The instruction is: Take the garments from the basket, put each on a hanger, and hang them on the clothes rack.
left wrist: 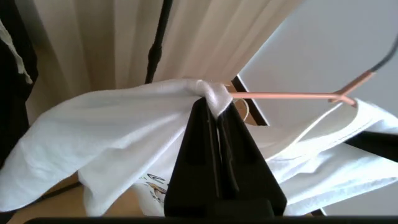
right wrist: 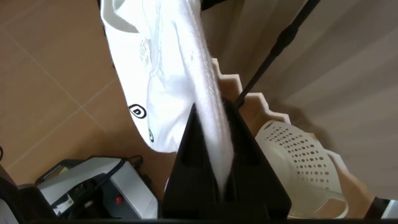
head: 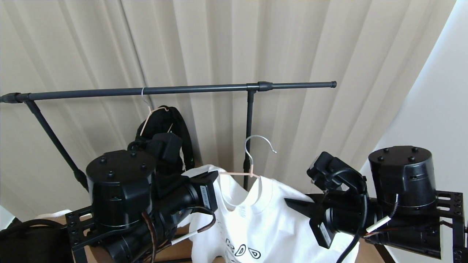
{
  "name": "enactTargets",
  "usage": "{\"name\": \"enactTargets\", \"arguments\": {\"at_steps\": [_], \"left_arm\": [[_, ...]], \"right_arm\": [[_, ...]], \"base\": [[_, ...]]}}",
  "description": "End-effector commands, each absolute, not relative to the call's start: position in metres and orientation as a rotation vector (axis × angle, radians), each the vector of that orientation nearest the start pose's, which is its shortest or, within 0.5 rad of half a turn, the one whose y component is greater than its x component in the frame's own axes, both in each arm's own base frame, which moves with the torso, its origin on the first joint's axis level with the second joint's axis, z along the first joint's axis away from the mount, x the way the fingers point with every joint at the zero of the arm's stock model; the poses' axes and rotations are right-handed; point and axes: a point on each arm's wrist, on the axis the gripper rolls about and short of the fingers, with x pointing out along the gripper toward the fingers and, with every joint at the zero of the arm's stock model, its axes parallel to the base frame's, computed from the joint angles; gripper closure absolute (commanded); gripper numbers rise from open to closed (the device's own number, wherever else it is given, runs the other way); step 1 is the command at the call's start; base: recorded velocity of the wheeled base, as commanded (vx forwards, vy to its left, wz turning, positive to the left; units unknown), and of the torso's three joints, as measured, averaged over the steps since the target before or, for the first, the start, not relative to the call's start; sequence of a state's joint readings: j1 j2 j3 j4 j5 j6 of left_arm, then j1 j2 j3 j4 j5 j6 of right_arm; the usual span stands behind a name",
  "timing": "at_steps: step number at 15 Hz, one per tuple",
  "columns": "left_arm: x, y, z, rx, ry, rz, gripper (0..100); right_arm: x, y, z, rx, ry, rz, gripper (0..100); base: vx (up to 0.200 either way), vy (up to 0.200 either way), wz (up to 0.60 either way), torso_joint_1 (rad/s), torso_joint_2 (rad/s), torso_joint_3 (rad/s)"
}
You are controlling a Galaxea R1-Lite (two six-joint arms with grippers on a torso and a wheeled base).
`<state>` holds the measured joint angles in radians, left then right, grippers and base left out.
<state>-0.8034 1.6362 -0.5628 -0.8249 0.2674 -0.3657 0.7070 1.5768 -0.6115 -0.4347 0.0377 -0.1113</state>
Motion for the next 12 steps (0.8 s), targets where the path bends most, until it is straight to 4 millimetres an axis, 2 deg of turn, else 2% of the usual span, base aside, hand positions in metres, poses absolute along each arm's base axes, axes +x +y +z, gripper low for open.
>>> {"name": "enactTargets", "arguments": {"at_steps": [1,8,12], "left_arm": [[0.184,-0.191,0.157,-0.225,0.312,-0.508,100],[0.155,-0.195,0.174,-0.249,0.27,-0.619,100],[0.157,-0.194,0.174,-0.25,0.27,-0.608,100]], "right_arm": [[0.193,0.172,0.139,-0.274,0.496,0.769,100],[0.204,0.185,0.117,-0.216,0.447,0.752,100],[0.203,0.183,0.123,-0.171,0.349,0.737,100]], "base": [[0.0,0.0,0.0,0.0,0.0,0.0],[0.0,0.0,0.0,0.0,0.0,0.0],[0.0,0.0,0.0,0.0,0.0,0.0]]}}
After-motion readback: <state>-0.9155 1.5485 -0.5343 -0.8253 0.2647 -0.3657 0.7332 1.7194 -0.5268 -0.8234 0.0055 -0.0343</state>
